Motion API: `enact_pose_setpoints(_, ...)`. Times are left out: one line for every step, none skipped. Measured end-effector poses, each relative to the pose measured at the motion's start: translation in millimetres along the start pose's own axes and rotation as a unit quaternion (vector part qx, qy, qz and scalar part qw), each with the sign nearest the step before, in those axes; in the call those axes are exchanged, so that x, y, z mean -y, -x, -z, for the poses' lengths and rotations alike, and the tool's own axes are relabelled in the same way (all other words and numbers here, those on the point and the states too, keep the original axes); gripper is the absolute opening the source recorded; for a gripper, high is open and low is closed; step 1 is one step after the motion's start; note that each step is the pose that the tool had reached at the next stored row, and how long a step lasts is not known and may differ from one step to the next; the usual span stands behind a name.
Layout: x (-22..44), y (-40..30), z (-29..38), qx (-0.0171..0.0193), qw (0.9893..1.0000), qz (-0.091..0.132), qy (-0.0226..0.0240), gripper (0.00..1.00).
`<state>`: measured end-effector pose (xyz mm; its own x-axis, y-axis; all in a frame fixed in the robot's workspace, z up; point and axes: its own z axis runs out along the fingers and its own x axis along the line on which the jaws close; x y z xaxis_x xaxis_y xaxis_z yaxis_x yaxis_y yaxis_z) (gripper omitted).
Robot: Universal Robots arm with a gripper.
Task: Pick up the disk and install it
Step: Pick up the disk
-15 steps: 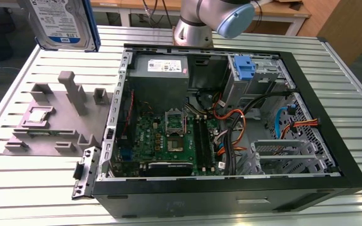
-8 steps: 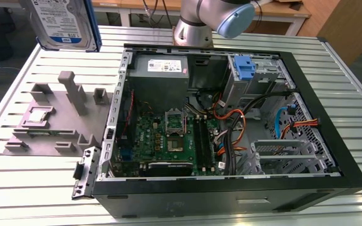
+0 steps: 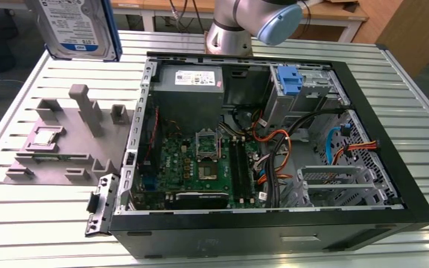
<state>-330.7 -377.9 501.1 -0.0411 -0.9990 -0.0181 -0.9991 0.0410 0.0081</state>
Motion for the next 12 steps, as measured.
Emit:
enact_pose_setpoints(0.4, 0.0, 0.0, 0.0000, 1.0000, 0.000, 0.0000, 0.37)
enact_pose_setpoints(0.8, 0.0, 0.0, 0.0000, 1.0000, 0.000, 0.0000, 0.37)
enact_pose_setpoints(1.2, 0.0, 0.0, 0.0000, 1.0000, 0.000, 0.0000, 0.37)
enact_pose_setpoints(1.6, 0.1, 0.0, 0.0000, 1.0000, 0.000, 0.0000, 0.37)
enact_pose_setpoints(1.9, 0.1, 0.0, 0.0000, 1.0000, 0.000, 0.0000, 0.37)
enact_pose_setpoints(2.3, 0.1, 0.0, 0.0000, 1.0000, 0.000, 0.0000, 0.37)
enact_pose_setpoints(2.7, 0.1, 0.0, 0.0000, 1.0000, 0.000, 0.0000, 0.37)
enact_pose_setpoints(3.1, 0.1, 0.0, 0.0000, 1.0000, 0.000, 0.0000, 0.37)
enact_pose_setpoints(3.4, 0.1, 0.0, 0.0000, 1.0000, 0.000, 0.0000, 0.37)
enact_pose_setpoints(3.9, 0.2, 0.0, 0.0000, 1.0000, 0.000, 0.0000, 0.37)
enact_pose_setpoints(4.3, 0.2, 0.0, 0.0000, 1.0000, 0.000, 0.0000, 0.37)
enact_pose_setpoints(4.7, 0.2, 0.0, 0.0000, 1.0000, 0.000, 0.0000, 0.37)
